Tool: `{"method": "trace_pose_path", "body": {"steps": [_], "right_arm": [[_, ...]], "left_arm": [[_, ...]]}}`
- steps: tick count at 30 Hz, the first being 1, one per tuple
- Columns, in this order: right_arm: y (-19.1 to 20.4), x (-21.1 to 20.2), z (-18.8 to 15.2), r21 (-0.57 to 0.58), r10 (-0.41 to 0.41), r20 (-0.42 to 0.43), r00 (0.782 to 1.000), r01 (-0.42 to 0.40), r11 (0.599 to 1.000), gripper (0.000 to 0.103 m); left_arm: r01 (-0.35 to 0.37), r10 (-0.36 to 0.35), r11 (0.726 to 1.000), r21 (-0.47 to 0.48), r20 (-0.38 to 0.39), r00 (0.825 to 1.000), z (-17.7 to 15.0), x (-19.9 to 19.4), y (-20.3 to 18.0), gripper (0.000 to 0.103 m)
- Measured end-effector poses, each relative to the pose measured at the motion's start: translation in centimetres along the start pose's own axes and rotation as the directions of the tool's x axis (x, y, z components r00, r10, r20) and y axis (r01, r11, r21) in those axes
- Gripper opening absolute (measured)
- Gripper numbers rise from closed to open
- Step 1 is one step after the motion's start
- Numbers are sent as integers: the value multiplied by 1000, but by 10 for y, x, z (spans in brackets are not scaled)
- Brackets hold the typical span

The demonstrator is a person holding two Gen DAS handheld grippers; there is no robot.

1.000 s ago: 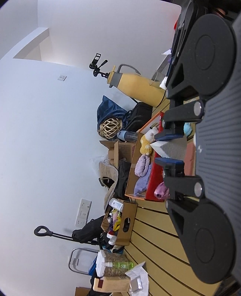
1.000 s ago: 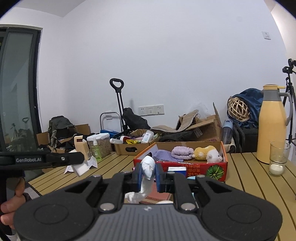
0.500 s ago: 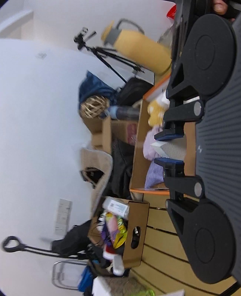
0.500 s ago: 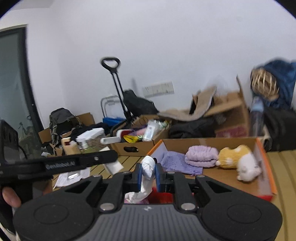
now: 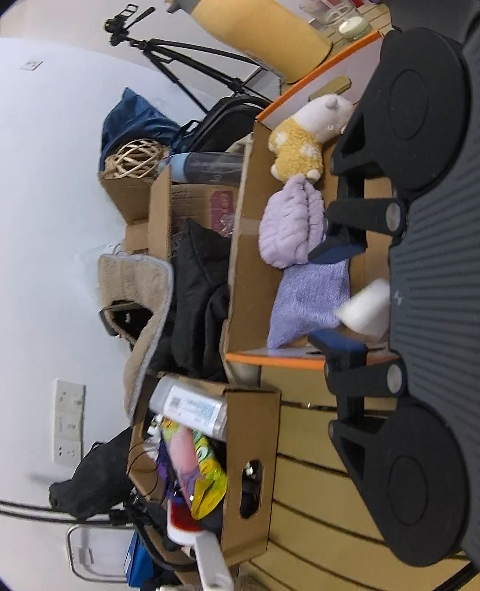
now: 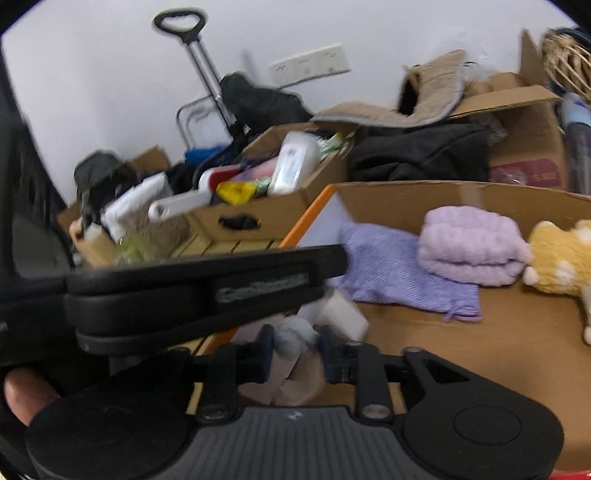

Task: Organize soft objects
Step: 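Carry both white pieces into the cardboard box and open both grippers, then move both grippers back over the table items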

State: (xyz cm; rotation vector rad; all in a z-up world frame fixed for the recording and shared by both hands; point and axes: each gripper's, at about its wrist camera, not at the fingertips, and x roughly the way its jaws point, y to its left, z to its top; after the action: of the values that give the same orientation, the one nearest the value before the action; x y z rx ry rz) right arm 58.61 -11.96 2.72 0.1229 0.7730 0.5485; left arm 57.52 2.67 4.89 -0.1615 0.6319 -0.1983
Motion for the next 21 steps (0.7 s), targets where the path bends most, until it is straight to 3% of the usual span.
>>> {"method": "trace_pose_path", "body": {"steps": [2,8,14,21], "right_arm": [[0,-8,-1,2,11,8,1000,-11,1000,44],[-6,-70,7,-6,4,66,998,-4,1000,46],[-10,-169,11,-31,-85,177,981,92,995,53],[-12,-268,-17,-38,-179,268,947,196,980,62]], "left_arm": [[-7,7,1000,-2,8,1000,3,-12,2,43],[-37,35,999,29,59,998,18,-74,-2,49],[-40,28,995,94,130,991,23,-154,-20,59],[-76,48,988,132,203,978,2,-229,-46,73]]}}
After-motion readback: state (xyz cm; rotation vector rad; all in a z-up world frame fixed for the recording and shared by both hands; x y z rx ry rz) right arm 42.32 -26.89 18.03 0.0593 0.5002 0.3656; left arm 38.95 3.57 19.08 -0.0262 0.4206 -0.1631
